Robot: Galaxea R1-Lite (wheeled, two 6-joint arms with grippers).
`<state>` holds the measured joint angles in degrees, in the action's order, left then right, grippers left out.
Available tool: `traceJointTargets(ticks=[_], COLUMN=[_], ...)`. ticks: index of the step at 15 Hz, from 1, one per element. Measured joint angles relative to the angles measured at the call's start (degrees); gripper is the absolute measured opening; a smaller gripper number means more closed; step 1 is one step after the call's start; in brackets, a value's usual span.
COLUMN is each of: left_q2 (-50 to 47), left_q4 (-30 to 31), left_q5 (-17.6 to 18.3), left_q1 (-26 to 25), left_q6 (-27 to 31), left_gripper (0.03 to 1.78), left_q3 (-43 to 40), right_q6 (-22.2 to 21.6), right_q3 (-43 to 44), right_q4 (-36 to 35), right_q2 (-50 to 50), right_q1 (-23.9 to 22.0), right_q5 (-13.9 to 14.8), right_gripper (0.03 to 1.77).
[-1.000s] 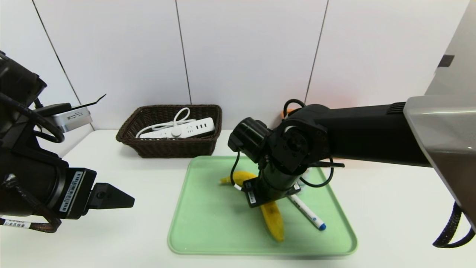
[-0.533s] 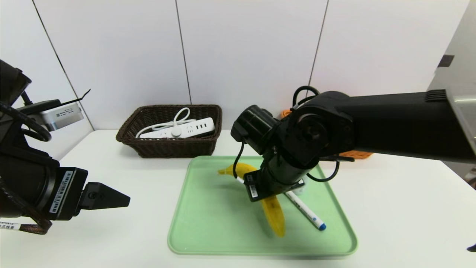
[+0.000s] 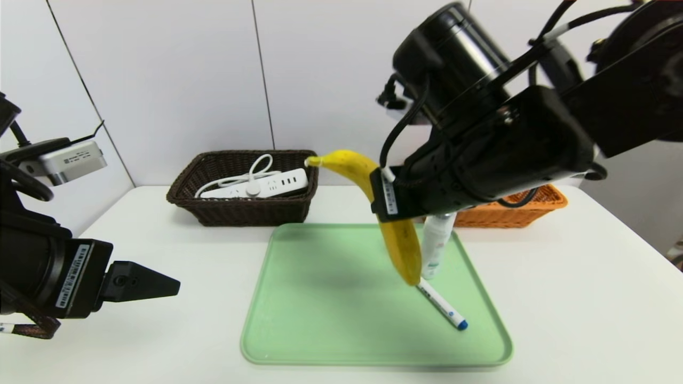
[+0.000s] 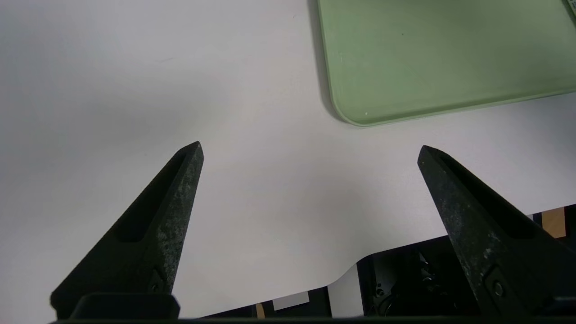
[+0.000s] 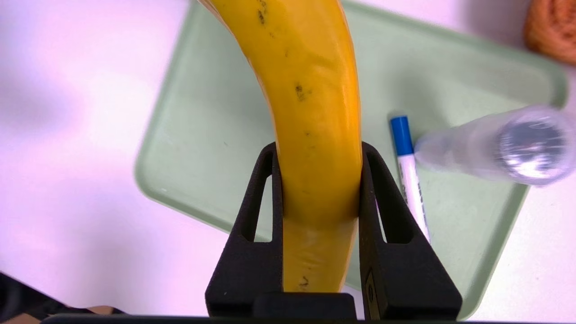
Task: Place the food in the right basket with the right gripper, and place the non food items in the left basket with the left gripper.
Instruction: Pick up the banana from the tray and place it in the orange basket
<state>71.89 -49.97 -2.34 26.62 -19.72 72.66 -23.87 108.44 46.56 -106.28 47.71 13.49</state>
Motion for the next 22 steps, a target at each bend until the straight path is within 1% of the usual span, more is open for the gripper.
traceJointTargets(ticks=[2, 4, 7, 9, 11, 13, 16, 17, 19, 22], left_q2=[-0.2, -0.3, -0.4, -0.4, -0.3, -0.3, -0.3, -0.3, 0.0, 0.5], left_q4=[0.0, 0.0, 0.4, 1.0, 1.0, 1.7, 2.3, 2.4, 2.8, 4.5], left_q5=[0.0, 0.0, 0.1, 0.1, 0.1, 0.2, 0.2, 0.2, 0.1, 0.2], left_q1=[0.0, 0.0, 0.0, 0.0, 0.0, 0.1, 0.1, 0.1, 0.1, 0.1], left_q6=[0.0, 0.0, 0.1, 0.2, 0.1, 0.2, 0.3, 0.3, 0.4, 0.4], left_gripper=[1.69, 1.69, 1.69, 1.69, 1.69, 1.69, 1.69, 1.69, 1.69, 1.69], left_q3=[0.1, 0.1, 0.4, 0.3, 0.1, 0.0, 0.1, 0.1, 0.1, 0.0], right_q6=[0.1, 0.3, 1.7, 5.3, 11.9, 20.5, 36.2, 42.0, 51.4, 62.0], right_q3=[0.4, 0.2, -2.6, -6.0, -9.7, -13.2, -17.6, -18.5, -19.5, -19.7], right_q4=[-0.9, -1.0, -1.0, -1.1, -1.7, -4.4, -10.3, -12.8, -18.3, -27.0], right_q2=[3.6, 6.8, 11.3, 13.7, 15.5, 16.5, 16.8, 16.3, 14.4, 10.4], right_q1=[-1.3, -3.6, -9.5, -15.1, -20.9, -25.6, -32.2, -34.4, -37.3, -39.6], right_q5=[0.6, 0.9, 0.9, 0.9, 0.7, 0.7, 0.5, 0.5, 0.5, 0.5], right_gripper=[0.45, 0.45, 0.45, 0.45, 0.45, 0.45, 0.45, 0.45, 0.45, 0.45])
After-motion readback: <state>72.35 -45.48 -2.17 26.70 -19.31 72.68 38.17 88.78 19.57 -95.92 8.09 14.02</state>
